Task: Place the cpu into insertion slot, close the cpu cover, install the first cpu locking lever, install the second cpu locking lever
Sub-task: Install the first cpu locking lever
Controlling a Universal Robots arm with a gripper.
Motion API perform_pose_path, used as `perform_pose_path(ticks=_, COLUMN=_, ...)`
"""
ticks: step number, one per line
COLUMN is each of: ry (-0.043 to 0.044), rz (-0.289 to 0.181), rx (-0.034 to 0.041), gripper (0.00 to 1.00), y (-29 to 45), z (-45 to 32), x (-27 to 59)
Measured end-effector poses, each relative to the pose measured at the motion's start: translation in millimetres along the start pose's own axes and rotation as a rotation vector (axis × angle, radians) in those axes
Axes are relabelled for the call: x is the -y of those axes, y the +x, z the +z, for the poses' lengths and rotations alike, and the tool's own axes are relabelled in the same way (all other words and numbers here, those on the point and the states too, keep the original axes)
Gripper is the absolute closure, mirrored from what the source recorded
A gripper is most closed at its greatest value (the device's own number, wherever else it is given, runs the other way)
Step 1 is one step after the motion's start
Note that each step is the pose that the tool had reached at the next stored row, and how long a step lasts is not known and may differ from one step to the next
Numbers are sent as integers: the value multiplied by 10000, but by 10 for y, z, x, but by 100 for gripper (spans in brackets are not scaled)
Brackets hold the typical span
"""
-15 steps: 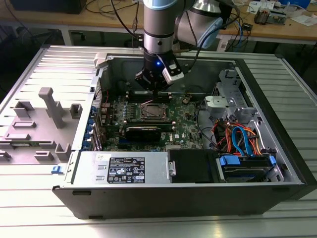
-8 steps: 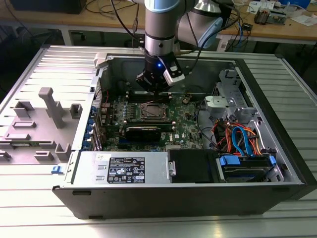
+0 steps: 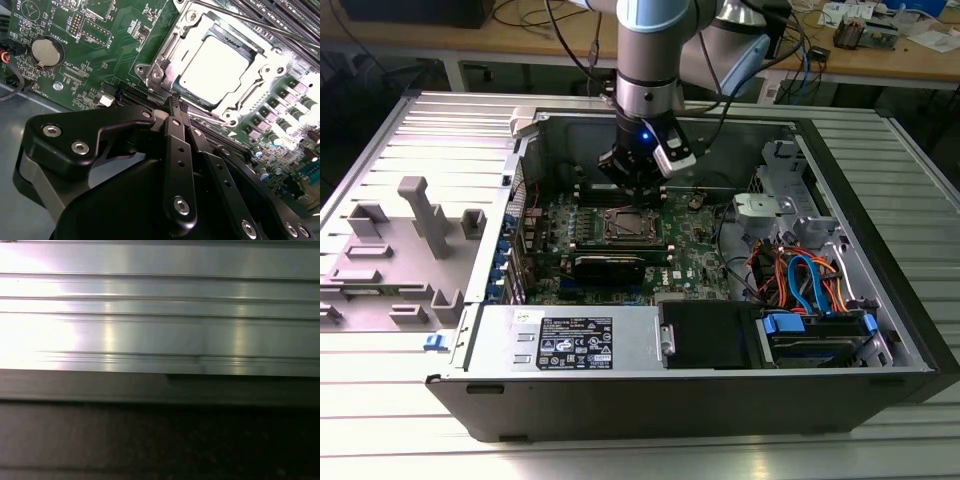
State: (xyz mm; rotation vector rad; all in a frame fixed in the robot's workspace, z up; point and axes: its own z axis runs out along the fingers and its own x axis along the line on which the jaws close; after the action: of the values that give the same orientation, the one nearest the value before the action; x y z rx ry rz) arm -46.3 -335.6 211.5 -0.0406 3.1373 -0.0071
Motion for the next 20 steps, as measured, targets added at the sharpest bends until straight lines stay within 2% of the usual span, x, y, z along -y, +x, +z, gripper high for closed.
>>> perform_pose_path(ticks=9, ry=2, rz=2, rx=-29, gripper=89, y=-9, z=43, x=0)
perform_pose_path(ticks=14, ry=2, rz=0, rx=-67, gripper=89, y=-13, z=53, x=-3)
perform_pose_path(ticks=20, ry=0, rz=2, rx=-71, gripper=89, y=-14, z=55, x=-4)
